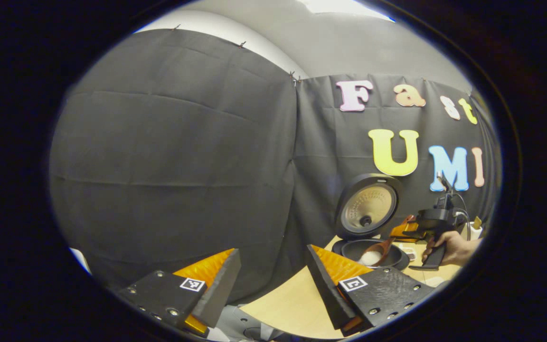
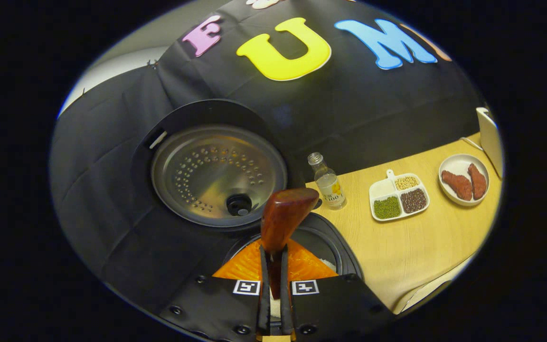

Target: Close the left gripper, press the button to open the rice cooker; take a wooden spoon from the chopstick holder with the right hand, scoop a spoonful of rice and pour it into the rice cooker, then put the wooden spoon back into the chopstick holder.

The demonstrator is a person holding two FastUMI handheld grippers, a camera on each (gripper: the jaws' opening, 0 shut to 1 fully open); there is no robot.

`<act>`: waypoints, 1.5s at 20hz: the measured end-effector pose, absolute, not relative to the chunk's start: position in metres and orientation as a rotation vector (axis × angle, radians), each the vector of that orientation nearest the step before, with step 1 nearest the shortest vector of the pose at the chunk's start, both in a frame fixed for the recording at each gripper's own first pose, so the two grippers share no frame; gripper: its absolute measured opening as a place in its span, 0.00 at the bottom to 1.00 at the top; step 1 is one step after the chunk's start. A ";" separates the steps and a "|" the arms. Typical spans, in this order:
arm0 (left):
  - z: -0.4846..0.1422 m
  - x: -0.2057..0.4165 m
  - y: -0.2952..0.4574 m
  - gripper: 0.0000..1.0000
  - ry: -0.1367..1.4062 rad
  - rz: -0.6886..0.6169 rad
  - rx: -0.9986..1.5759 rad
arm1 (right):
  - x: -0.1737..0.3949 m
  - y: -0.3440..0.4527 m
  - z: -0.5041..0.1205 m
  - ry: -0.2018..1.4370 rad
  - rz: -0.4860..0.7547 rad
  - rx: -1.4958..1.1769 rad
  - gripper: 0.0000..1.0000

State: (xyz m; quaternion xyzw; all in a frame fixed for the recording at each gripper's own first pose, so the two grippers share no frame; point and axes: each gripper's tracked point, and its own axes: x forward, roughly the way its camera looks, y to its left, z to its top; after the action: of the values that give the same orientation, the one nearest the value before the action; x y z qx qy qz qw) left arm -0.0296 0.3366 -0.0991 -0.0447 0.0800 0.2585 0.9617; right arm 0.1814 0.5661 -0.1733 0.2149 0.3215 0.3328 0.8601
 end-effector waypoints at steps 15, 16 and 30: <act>-0.100 -0.029 0.330 0.87 0.150 0.517 -0.111 | 0.155 0.577 -0.148 0.312 0.857 -0.179 0.10; -0.101 -0.029 0.330 0.85 0.149 0.517 -0.112 | 0.153 0.579 -0.146 0.276 0.864 -0.233 0.10; -0.101 -0.034 0.334 0.85 0.148 0.526 -0.122 | 0.121 0.594 -0.149 -0.116 0.907 -0.789 0.10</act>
State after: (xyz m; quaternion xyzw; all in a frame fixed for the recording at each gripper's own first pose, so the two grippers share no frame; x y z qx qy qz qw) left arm -0.0342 0.3342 -0.1009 -0.0604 0.0729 0.2594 0.9611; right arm 0.1211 0.5941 -0.1492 -0.3709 -0.0546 0.4265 0.8231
